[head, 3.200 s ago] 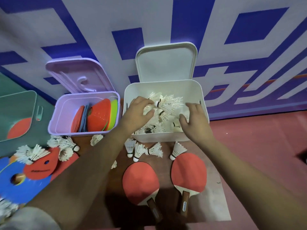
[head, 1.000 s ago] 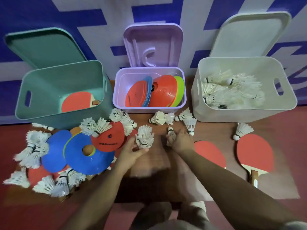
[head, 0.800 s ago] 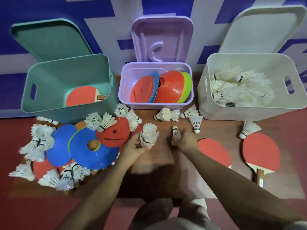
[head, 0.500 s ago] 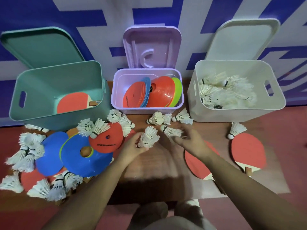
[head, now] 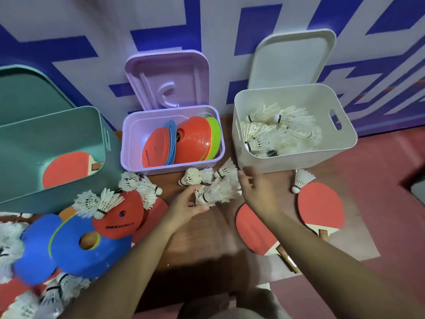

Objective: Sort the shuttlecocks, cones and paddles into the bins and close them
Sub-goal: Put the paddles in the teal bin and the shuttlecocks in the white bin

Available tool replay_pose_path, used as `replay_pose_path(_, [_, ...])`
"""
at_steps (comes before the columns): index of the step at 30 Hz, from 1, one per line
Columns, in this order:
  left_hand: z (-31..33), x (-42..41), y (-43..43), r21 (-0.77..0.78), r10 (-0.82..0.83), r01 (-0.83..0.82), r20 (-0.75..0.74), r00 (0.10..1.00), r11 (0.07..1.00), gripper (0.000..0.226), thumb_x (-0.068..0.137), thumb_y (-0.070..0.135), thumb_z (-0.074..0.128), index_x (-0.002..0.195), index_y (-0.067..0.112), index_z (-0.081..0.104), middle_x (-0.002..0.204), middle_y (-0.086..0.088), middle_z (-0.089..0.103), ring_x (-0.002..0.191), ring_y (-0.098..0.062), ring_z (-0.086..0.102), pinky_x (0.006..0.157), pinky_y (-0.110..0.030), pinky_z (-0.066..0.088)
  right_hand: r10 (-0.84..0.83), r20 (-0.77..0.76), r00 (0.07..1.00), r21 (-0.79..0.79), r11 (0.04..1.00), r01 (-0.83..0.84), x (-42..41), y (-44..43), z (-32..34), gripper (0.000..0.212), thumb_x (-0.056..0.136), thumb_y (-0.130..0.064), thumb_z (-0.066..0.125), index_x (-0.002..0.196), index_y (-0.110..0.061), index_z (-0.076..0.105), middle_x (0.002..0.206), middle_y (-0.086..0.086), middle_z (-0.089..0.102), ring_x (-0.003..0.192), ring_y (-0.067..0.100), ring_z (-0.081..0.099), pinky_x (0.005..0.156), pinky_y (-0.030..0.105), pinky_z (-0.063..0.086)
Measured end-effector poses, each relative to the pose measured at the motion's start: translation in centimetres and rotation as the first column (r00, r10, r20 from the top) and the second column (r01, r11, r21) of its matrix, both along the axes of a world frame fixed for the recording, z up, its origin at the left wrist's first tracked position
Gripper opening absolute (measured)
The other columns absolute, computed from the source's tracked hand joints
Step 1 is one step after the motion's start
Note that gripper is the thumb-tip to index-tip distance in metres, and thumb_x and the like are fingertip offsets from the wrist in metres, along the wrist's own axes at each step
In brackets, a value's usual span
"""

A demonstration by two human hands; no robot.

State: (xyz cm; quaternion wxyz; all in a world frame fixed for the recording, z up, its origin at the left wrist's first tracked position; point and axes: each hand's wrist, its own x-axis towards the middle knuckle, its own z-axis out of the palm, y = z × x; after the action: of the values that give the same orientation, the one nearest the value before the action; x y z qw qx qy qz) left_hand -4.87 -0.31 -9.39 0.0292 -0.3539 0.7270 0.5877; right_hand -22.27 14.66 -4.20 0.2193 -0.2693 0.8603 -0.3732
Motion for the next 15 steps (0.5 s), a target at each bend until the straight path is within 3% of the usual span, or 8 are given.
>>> replay_pose_path(2, [-0.6, 0.0, -0.5, 0.012, 0.037, -0.037, 0.011, 0.999, 0.999, 0.061, 0.065, 0.027, 0.082, 0.116, 0.046, 0.057, 0.122, 0.013, 0.066, 0.114, -0.004, 0.06, 0.098, -0.029, 0.047, 0.125, -0.083, 0.989, 0.229, 0.968, -0.103, -1.6, -0.1, -1.3, 0.045, 0.096, -0.04, 0.048, 0.135, -0.018, 0.046, 0.122, 0.015, 0.061, 0.109, 0.035, 0.061, 0.088, 0.044, 0.05])
replay_pose_path(4, [-0.8, 0.0, -0.7, 0.025, 0.06, -0.06, 0.03, 0.998, 0.998, 0.061, 0.068, 0.021, 0.084, 0.116, 0.047, 0.056, 0.12, 0.014, 0.066, 0.112, 0.0, 0.06, 0.098, -0.025, 0.047, 0.263, -0.069, 0.962, 0.397, 0.892, -0.216, -3.0, -0.7, -2.5, 0.053, 0.094, -0.04, 0.047, 0.143, -0.027, 0.033, 0.124, 0.018, 0.058, 0.109, 0.04, 0.06, 0.086, 0.047, 0.051])
replay_pose_path(8, [-1.6, -0.2, -0.3, 0.056, 0.116, -0.118, 0.028, 0.993, 0.991, 0.06, 0.076, 0.004, 0.079, 0.124, 0.03, 0.054, 0.111, 0.019, 0.064, 0.098, 0.017, 0.059, 0.082, -0.003, 0.042, 0.272, 0.057, 0.961, 0.493, 0.829, -0.264, -4.6, -3.1, -5.2, 0.065, 0.092, -0.034, 0.05, 0.15, -0.03, 0.021, 0.137, 0.017, 0.05, 0.116, 0.039, 0.057, 0.093, 0.049, 0.049])
replay_pose_path(11, [-2.1, -0.3, 0.0, 0.059, 0.152, -0.154, 0.028, 0.988, 0.986, 0.06, 0.076, 0.005, 0.079, 0.123, 0.031, 0.053, 0.11, 0.02, 0.064, 0.096, 0.02, 0.058, 0.08, 0.001, 0.04, 0.27, 0.066, 0.96, 0.544, 0.797, -0.262, -4.8, -3.6, -6.7, 0.058, 0.09, -0.022, 0.053, 0.144, -0.021, 0.032, 0.134, 0.019, 0.049, 0.116, 0.039, 0.058, 0.092, 0.047, 0.05])
replay_pose_path(13, [-2.4, -0.3, 0.0, 0.07, 0.171, -0.173, 0.041, 0.984, 0.982, 0.061, 0.076, 0.006, 0.079, 0.121, 0.035, 0.052, 0.111, 0.02, 0.065, 0.098, 0.018, 0.058, 0.083, -0.001, 0.04, 0.318, 0.013, 0.948, 0.561, 0.783, -0.27, -4.8, -3.1, -7.6, 0.038, 0.088, -0.01, 0.048, 0.126, -0.013, 0.047, 0.123, 0.019, 0.055, 0.106, 0.038, 0.062, 0.086, 0.043, 0.05])
replay_pose_path(15, [-2.6, -0.3, 0.0, 0.082, 0.187, -0.191, 0.044, 0.981, 0.978, 0.06, 0.076, 0.005, 0.079, 0.121, 0.035, 0.053, 0.112, 0.019, 0.065, 0.099, 0.014, 0.059, 0.089, -0.005, 0.042, 0.362, 0.014, 0.932, 0.551, 0.775, -0.31, -4.7, -2.1, -8.2, 0.026, 0.089, -0.012, 0.044, 0.112, -0.013, 0.056, 0.112, 0.016, 0.061, 0.1, 0.034, 0.064, 0.082, 0.038, 0.052])
